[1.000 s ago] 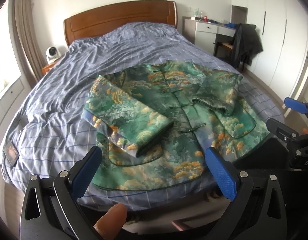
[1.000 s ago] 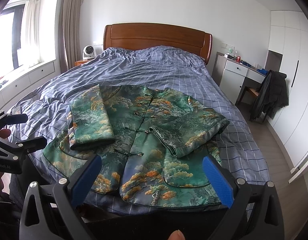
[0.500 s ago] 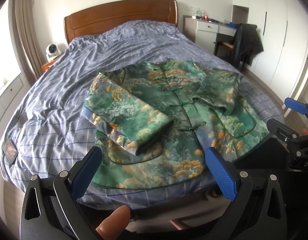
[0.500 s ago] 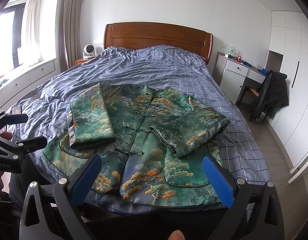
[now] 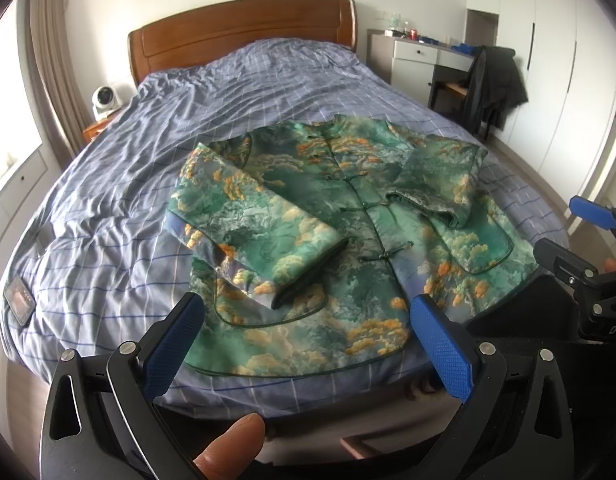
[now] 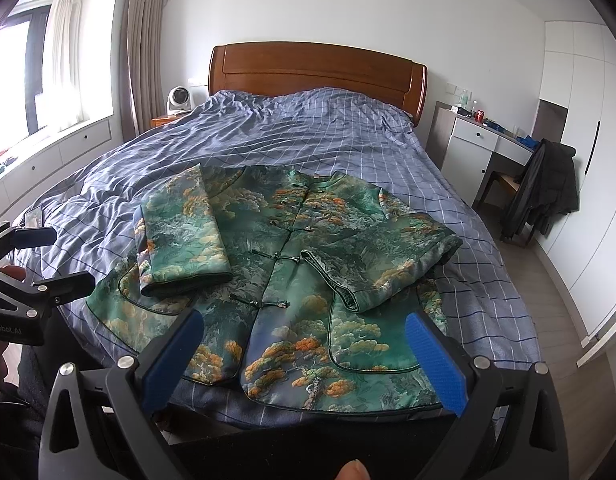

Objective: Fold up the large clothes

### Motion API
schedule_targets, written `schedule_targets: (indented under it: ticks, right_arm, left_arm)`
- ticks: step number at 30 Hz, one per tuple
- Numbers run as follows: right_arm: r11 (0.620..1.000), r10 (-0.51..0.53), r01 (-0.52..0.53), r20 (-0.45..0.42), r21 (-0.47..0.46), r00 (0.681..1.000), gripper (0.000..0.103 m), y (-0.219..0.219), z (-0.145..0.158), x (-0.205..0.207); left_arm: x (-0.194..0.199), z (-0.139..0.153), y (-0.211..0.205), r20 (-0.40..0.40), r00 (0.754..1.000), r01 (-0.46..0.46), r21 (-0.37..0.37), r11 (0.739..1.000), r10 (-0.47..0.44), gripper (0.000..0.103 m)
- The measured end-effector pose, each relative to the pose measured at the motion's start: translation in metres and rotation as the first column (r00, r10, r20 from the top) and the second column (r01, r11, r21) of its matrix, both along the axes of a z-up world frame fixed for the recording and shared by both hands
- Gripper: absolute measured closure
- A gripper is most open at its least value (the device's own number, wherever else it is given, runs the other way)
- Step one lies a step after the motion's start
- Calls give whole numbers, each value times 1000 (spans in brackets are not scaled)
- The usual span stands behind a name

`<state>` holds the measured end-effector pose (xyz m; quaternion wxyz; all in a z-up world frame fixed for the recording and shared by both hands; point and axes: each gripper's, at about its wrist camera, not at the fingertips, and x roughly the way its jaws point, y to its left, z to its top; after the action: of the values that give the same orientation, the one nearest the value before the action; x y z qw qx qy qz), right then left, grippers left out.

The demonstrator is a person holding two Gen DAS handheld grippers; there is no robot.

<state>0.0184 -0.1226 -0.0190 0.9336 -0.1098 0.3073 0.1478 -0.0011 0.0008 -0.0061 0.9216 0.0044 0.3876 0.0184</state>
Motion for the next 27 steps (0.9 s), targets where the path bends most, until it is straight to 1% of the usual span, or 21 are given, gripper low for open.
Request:
schedule_targets:
  ticks: [15, 20, 23, 27]
  right_arm:
    - [1000, 1, -1, 4, -4, 1000, 0, 0, 0, 1]
    - [999, -26, 27, 35, -29, 999, 0, -11, 3, 13]
    - [998, -58, 59, 52, -20, 997, 0, -27, 11, 24]
    - [998, -58, 58, 93, 0, 994, 0, -40, 24, 32]
  left_arm:
    - [1, 0, 1, -2, 1000, -1, -1, 1000, 1, 0]
    - [0, 1, 4, 2, 1000, -6, 4, 1000, 6, 0]
    - [0, 2, 6, 7, 1000, -16, 8, 1000, 16, 0]
    - [3, 3, 12, 13, 999, -38, 6, 999, 38, 0]
